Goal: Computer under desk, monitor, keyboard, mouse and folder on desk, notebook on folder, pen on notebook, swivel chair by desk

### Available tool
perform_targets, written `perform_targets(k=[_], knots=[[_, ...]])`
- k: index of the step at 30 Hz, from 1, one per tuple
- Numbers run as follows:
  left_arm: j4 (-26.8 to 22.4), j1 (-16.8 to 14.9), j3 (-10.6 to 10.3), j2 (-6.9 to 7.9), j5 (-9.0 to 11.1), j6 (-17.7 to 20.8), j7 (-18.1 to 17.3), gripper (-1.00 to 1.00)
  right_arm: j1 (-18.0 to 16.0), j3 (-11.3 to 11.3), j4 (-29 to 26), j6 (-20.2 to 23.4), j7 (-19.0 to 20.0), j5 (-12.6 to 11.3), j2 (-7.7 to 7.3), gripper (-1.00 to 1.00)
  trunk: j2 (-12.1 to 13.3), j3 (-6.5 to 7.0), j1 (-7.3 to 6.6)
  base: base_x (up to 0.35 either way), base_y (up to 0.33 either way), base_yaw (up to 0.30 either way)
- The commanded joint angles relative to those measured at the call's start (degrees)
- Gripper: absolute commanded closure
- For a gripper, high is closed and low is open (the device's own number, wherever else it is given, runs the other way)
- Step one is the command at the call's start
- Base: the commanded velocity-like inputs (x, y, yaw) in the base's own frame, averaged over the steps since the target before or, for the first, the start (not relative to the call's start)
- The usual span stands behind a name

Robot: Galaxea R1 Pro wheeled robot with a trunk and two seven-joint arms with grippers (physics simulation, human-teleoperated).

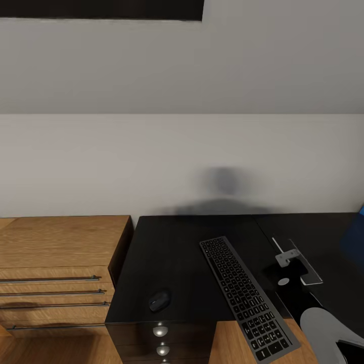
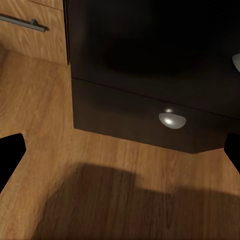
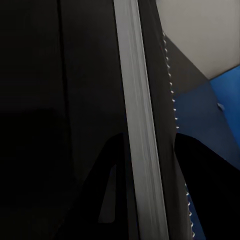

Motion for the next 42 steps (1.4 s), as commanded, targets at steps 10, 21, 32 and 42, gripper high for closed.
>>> perform_targets(k=[10, 21, 32, 42], knots=[[0.1, -0.1, -0.3, 0.06, 0.6, -0.2, -0.4, -1.00, 0.0, -0.3, 0.0, 0.1, 0.1, 0.5, -0.05, 1.00, 0.0, -0.06, 0.00, 0.000, 0.000, 0.000], [0.1, -0.1, -0.3, 0.08, 0.5, -0.2, -0.4, -1.00, 0.0, -0.3, 0.0, 0.1, 0.3, -0.4, 0.04, 1.00, 0.0, -0.06, 0.00, 0.000, 0.000, 0.000], [0.1, -0.1, -0.3, 0.16, 0.6, -0.4, -0.4, -1.00, 0.0, -0.2, 0.0, 0.1, 0.3, -5.0, 0.03, 1.00, 0.0, -0.06, 0.00, 0.000, 0.000, 0.000], [0.1, -0.1, -0.3, 0.16, 0.6, -0.5, -0.4, -1.00, 0.0, -0.2, 0.0, 0.1, 0.4, -5.2, 0.03, 1.00, 0.0, -0.06, 0.00, 0.000, 0.000, 0.000]])
